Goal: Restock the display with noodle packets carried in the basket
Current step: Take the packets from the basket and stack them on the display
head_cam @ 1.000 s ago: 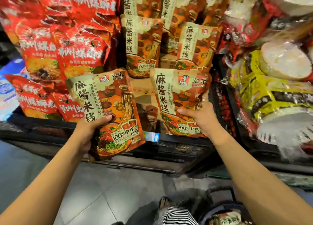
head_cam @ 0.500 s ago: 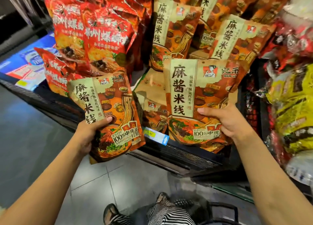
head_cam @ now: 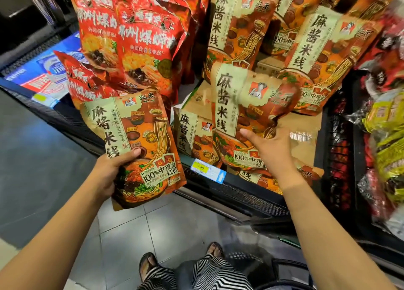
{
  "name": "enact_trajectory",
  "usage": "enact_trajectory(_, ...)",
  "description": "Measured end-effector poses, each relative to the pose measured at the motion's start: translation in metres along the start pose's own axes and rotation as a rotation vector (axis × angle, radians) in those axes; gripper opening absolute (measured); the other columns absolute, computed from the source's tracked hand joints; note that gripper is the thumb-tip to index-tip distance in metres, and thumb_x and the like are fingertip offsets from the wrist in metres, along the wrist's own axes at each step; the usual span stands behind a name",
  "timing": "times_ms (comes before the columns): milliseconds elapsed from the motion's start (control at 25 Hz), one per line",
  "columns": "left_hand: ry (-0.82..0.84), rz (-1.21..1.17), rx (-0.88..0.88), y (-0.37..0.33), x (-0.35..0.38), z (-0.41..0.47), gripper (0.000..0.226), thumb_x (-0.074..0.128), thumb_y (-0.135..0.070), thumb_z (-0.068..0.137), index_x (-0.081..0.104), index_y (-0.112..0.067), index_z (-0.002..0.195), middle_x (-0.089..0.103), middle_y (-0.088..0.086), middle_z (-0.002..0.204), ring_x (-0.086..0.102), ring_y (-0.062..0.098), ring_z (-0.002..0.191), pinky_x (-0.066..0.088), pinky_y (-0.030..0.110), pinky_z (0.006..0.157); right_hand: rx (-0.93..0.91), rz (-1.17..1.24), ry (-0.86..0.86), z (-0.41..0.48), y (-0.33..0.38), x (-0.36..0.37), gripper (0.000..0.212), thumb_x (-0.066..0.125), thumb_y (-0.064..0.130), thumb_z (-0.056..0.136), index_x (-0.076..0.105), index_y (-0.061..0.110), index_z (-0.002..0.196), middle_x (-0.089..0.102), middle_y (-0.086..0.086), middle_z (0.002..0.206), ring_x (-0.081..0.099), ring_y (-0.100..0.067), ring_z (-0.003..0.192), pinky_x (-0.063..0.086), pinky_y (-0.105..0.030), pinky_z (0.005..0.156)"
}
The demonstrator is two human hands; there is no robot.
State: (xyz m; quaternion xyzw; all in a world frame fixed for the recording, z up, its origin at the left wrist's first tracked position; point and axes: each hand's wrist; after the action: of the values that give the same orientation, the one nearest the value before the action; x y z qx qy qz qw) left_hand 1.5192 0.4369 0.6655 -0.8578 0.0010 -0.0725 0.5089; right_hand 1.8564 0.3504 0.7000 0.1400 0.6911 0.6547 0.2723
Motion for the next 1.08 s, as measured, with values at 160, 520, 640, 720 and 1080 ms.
enact_trajectory(160,-0.018,-0.005,-0.030,0.005,-0.013,0.004,0.062,0.081,-0.013,0.064,0.064,-0.007,0.123,0.074,0.013,0.108,0.071,0.032,0.096,0.055,0.039,0.080,0.030,-0.322,0.141,-0.022,-0.025,0.018,0.029,0.084,0.025,0.074,0.075,0.012,0.098,0.068,0.009,0.084,0.060,-0.006,0.074,0.048,-0.024,0.071)
enact_trajectory(520,0.036,-0.009,-0.013,-0.010,-0.008,0.005,0.060,0.078,-0.016,0.064,0.065,-0.008,0.122,0.075,0.011,0.104,0.072,0.030,0.092,0.055,0.039,0.079,0.004,-0.411,0.235,-0.004,0.019,0.050,0.031,0.084,0.028,0.074,0.059,0.029,0.093,0.065,0.009,0.097,0.060,-0.013,0.094,0.047,-0.029,0.083)
enact_trajectory(640,0.046,-0.024,-0.009,-0.017,-0.012,0.006,0.064,0.083,-0.014,0.063,0.064,-0.007,0.123,0.074,0.014,0.108,0.071,0.033,0.095,0.055,0.040,0.081,-0.057,-0.456,0.262,0.011,0.033,0.067,0.016,0.080,0.029,0.079,0.065,0.025,0.085,0.062,0.012,0.074,0.055,-0.008,0.069,0.043,-0.026,0.064)
enact_trajectory(720,0.049,-0.031,0.000,-0.021,-0.016,0.006,0.064,0.083,-0.015,0.062,0.064,-0.008,0.123,0.074,0.013,0.108,0.071,0.032,0.095,0.055,0.040,0.082,-0.027,-0.462,0.263,0.018,0.036,0.072,0.016,0.077,0.025,0.083,0.069,0.011,0.081,0.062,0.001,0.071,0.052,-0.015,0.066,0.041,-0.030,0.064)
enact_trajectory(1080,0.119,-0.073,0.018,-0.033,0.003,0.011,0.046,0.070,-0.017,0.072,0.066,-0.012,0.118,0.075,0.006,0.102,0.074,0.022,0.082,0.058,0.034,0.071,0.084,-0.419,0.060,-0.031,0.032,-0.025,0.016,0.078,0.015,0.081,0.065,0.021,0.075,0.062,0.018,0.067,0.055,0.004,0.064,0.041,-0.015,0.063)
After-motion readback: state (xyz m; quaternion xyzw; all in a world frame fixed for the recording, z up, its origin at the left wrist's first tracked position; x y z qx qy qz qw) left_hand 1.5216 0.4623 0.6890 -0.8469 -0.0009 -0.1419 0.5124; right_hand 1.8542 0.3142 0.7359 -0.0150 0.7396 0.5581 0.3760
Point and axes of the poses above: each hand's wrist, its own z-axis towards the middle knuckle, its own x-axis out of the palm, y = z × x
